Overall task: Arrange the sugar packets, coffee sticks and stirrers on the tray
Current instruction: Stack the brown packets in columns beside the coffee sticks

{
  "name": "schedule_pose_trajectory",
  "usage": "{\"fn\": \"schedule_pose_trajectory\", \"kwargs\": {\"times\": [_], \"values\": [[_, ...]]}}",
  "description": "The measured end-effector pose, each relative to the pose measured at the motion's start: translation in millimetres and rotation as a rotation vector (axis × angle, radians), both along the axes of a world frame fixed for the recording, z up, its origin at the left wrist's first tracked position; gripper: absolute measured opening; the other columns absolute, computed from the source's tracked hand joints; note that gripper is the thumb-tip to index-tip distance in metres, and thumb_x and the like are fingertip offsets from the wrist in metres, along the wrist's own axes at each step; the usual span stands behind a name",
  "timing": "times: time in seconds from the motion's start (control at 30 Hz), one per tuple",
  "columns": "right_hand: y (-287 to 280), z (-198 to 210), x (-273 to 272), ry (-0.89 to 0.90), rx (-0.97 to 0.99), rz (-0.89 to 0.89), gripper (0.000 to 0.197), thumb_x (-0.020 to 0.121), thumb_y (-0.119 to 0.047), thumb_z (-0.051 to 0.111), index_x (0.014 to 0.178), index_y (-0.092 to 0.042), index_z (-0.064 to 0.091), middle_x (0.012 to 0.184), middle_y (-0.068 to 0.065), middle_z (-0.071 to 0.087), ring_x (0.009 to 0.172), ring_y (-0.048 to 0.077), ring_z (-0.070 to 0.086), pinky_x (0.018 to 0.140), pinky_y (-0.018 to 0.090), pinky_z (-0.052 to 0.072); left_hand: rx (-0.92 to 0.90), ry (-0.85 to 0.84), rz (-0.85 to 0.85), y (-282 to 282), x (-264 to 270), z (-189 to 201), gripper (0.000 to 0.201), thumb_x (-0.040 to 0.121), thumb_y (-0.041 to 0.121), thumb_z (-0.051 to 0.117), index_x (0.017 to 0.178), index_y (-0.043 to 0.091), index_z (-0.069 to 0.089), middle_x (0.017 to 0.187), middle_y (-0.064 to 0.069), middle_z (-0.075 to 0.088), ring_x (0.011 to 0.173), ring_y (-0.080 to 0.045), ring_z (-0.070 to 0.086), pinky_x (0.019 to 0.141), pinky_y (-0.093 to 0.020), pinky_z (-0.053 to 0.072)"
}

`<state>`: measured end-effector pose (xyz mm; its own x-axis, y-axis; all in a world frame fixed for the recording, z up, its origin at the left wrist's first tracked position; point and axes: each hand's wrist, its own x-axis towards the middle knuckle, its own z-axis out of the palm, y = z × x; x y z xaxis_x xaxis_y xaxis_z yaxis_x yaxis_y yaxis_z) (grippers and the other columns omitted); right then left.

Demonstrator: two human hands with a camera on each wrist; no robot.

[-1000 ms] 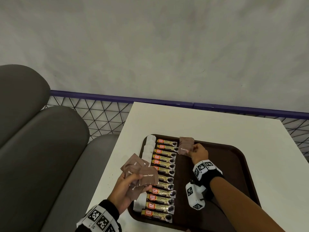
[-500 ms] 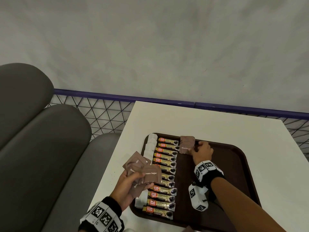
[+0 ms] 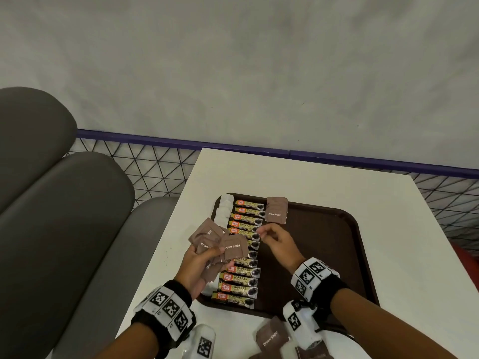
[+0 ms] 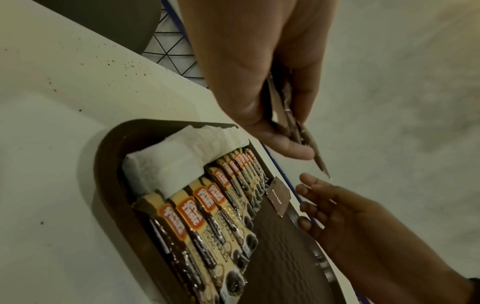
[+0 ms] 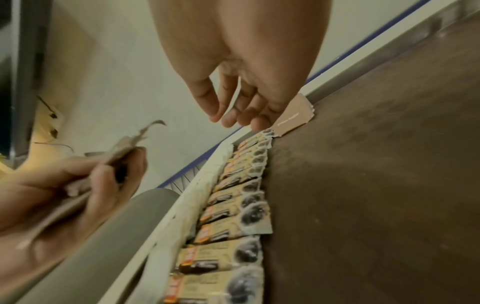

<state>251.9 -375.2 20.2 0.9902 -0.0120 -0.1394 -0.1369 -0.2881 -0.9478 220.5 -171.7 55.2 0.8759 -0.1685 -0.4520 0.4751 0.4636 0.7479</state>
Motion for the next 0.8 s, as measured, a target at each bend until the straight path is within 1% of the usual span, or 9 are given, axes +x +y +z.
{"fn": "schedule_pose_trajectory", "kwargs": {"times": [0.1,0.2,0.27,0.33,0.4,0.5,0.6,0.73,0.8], "values": [[11,12,-7,0.103,0.098,0.106,0.012,0.094,-0.018,0.049,0.099,-0.017,0.060,0.092,-0.008,0.058,0.080,0.001,0.052,0.061,0.010,0.040,0.026,-0.015,0.010,-2,-2,1,0.032,0.083,-0.012,0.055,0.104,0.013,0.055,0.106,-0.017,0.069,0.087,-0.031,0.068,0.066,-0.038,0.059],[20,14,-14,0.136,0.127,0.194,0.016,0.090,-0.028,0.057,0.104,-0.021,0.060,0.098,-0.003,0.060,0.085,0.007,0.055,0.070,0.017,0.043,0.047,-0.024,0.007,-2,-5,2,0.030,0.084,-0.010,0.057,0.106,0.011,0.055,0.108,-0.019,0.067,0.087,-0.030,0.068,0.068,-0.038,0.058],[24,13,-17,0.127,0.167,0.229,0.019,0.087,-0.016,0.060,0.106,-0.011,0.059,0.095,0.000,0.061,0.083,0.005,0.058,0.073,0.015,0.047,0.052,-0.022,-0.005,-2,-7,2,0.028,0.083,-0.008,0.058,0.105,0.009,0.057,0.109,-0.021,0.067,0.086,-0.031,0.068,0.069,-0.039,0.058],[26,13,-19,0.119,0.199,0.212,0.014,0.085,-0.005,0.061,0.098,-0.010,0.058,0.086,-0.001,0.060,0.069,-0.003,0.059,0.062,0.010,0.046,0.040,-0.018,-0.014,-2,-8,2,0.025,0.083,-0.008,0.058,0.101,0.009,0.059,0.108,-0.022,0.067,0.088,-0.034,0.068,0.070,-0.040,0.058],[25,12,-20,0.132,0.226,0.169,0.014,0.083,-0.003,0.063,0.090,-0.014,0.057,0.082,0.000,0.061,0.062,-0.002,0.058,0.055,0.011,0.044,0.014,0.001,-0.029,-3,-8,2,0.023,0.084,-0.006,0.057,0.102,0.008,0.060,0.109,-0.023,0.067,0.089,-0.035,0.067,0.073,-0.042,0.057],[19,9,-22,0.147,0.246,0.119,0.012,0.083,-0.002,0.063,0.086,-0.013,0.058,0.081,0.002,0.062,0.064,0.005,0.057,0.054,0.015,0.044,-0.037,0.042,-0.056,-4,-9,2,0.025,0.088,0.001,0.053,0.112,0.004,0.057,0.109,-0.026,0.065,0.092,-0.034,0.064,0.079,-0.047,0.054],[8,8,-21,0.147,0.259,0.003,0.009,0.084,-0.001,0.061,0.086,-0.010,0.058,0.080,0.002,0.062,0.067,0.009,0.056,0.053,0.015,0.044,-0.083,0.080,-0.056,-2,-10,1,0.027,0.089,0.003,0.046,0.114,0.003,0.057,0.102,-0.024,0.065,0.089,-0.032,0.065,0.079,-0.047,0.054],[-20,-3,-5,0.154,0.125,-0.263,0.008,0.086,-0.001,0.058,0.090,-0.007,0.058,0.080,0.002,0.061,0.066,0.012,0.054,0.050,0.014,0.043,-0.040,0.073,-0.048,5,-8,-2,0.031,0.089,0.000,0.045,0.118,0.004,0.057,0.112,-0.026,0.064,0.100,-0.038,0.063,0.081,-0.049,0.053],[-35,-16,8,0.175,0.015,-0.378,0.011,0.085,-0.002,0.060,0.096,-0.002,0.059,0.083,0.007,0.063,0.069,0.016,0.056,0.057,0.021,0.045,-0.030,0.075,-0.038,9,-5,-5,0.033,0.088,-0.002,0.047,0.120,0.003,0.055,0.112,-0.027,0.064,0.100,-0.038,0.064,0.080,-0.049,0.054]]}}
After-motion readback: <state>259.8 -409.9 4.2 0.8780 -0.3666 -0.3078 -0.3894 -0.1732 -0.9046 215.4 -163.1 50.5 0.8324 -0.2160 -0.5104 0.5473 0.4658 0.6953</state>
